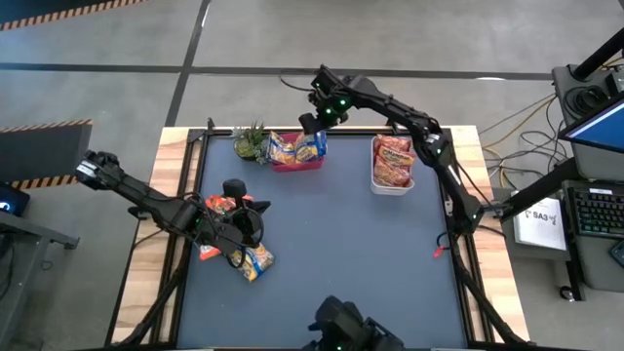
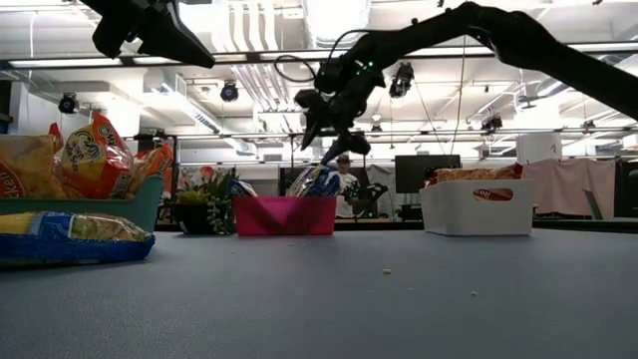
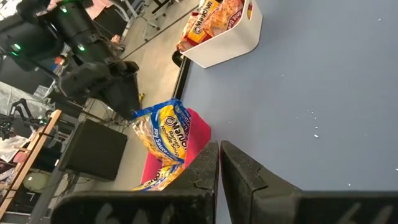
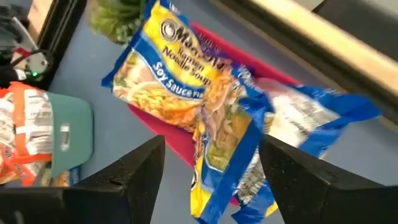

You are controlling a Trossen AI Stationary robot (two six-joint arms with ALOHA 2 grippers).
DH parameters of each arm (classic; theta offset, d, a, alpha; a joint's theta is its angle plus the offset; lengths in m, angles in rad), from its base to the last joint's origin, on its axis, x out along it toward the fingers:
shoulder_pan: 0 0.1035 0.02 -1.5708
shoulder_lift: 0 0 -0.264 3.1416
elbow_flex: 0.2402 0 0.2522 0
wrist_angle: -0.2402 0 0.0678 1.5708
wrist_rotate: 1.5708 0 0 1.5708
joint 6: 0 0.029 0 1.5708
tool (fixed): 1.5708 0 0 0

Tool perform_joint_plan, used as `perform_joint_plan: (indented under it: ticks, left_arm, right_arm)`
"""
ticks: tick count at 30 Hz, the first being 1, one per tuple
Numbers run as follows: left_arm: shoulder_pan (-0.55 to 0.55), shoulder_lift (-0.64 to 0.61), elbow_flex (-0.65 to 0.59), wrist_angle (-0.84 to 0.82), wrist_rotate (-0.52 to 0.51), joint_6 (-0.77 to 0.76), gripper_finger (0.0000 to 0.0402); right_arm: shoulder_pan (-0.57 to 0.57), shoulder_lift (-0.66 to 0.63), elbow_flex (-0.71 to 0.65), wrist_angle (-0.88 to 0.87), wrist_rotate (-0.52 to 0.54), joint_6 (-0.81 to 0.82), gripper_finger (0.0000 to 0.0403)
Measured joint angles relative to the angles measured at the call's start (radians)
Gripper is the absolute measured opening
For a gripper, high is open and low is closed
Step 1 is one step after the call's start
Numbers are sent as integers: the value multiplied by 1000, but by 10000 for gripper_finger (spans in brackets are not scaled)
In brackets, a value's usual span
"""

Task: Sort Maruchan noodles
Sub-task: Put the blue noodle pack into the red bin, then adjust the blue noodle packs in the red bin

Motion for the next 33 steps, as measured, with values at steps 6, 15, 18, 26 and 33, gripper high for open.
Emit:
perform_joint_plan:
  ticks: [6,15,18,26,33]
  left_arm:
    - [0,0,0,0,0,0,0]
    - [0,0,-2,0,1,-30,0]
    - [0,0,-5,-1,1,-45,0]
    - [8,0,-19,0,1,-104,0]
    - [43,0,-33,-2,1,-166,0]
  right_arm:
    - [10,-45,0,1,167,-79,225]
    - [101,-65,1,-1,254,-247,136]
    - [148,-84,0,1,259,-311,100]
    - [279,-144,-18,15,265,-406,35]
    - [375,-282,-232,114,306,-421,18]
